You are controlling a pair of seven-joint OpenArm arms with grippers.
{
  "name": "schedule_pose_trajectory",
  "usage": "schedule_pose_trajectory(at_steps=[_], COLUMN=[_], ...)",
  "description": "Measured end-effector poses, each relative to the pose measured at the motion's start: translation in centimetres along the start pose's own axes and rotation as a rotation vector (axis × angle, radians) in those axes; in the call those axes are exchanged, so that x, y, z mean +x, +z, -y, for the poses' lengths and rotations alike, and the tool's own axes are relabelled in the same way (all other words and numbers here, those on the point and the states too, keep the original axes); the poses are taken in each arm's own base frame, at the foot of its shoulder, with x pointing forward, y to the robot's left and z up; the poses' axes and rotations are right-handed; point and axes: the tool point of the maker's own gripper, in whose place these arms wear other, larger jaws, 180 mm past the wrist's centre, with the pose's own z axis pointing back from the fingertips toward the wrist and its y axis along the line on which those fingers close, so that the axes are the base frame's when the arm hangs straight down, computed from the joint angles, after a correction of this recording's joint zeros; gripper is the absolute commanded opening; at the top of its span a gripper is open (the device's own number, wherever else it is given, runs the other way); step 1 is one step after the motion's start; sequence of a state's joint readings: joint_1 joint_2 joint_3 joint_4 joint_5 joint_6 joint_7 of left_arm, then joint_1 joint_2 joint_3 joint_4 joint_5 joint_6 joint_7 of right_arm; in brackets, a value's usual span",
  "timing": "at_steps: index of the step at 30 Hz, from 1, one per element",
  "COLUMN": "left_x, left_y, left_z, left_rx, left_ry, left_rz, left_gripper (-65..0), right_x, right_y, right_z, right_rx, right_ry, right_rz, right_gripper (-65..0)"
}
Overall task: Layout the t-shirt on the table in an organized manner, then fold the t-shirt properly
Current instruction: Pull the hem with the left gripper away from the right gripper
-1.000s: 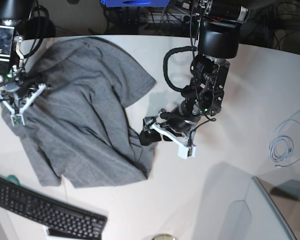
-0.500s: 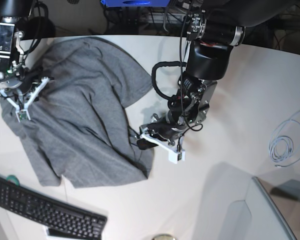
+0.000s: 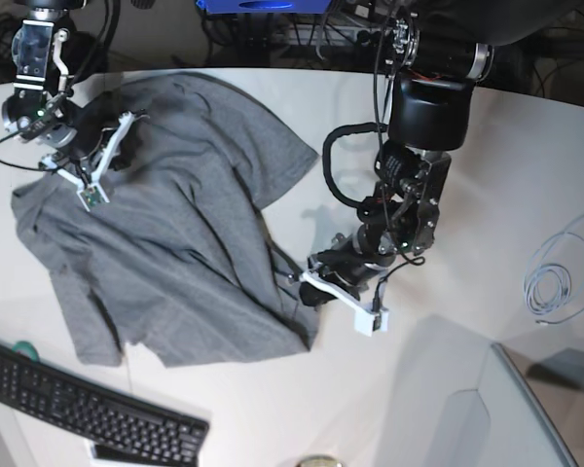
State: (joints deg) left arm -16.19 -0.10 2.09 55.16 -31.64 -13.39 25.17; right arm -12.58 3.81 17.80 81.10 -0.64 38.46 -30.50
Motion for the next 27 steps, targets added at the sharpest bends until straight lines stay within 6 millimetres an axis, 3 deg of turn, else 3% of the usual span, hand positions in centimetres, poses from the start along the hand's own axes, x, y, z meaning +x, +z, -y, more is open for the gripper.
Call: schedule_pose_trajectory(at_steps=[3,7,15,23,27], left_x=[2.3,4.8,4.8,6.1,6.1], left_y=[2.2,5.3,11.3,16.2,17.3], left_z=[-2.0,-4.7,-9.3,-11.5,-12.7], left_rx=[0.057,0.128,0.229,0.326,0.450], left_ry=[-0.057,-0.142,-0.330,-0.563,-0.765], left_rz=[0.023,0.046,-0.047,-0.093,-0.126], left_gripper=[-65.0,-65.0,-65.0,-65.0,-65.0], right_x=[0.7,1.0,1.2,2.5,2.4], right_y=[-1.7,-2.0,-1.0,-1.0,-1.1], right_z=[0.8,2.8,6.9,10.3,10.2], right_rx=[0.037,0.033,-0.048,-0.130,-0.127], right_ry=[-0.069,-0.067,-0.003,-0.034,-0.041], right_rz=[0.036,0.031,-0.035,-0.051,-0.054], right_gripper=[-63.8,-63.8,-63.8,-63.8,-63.9])
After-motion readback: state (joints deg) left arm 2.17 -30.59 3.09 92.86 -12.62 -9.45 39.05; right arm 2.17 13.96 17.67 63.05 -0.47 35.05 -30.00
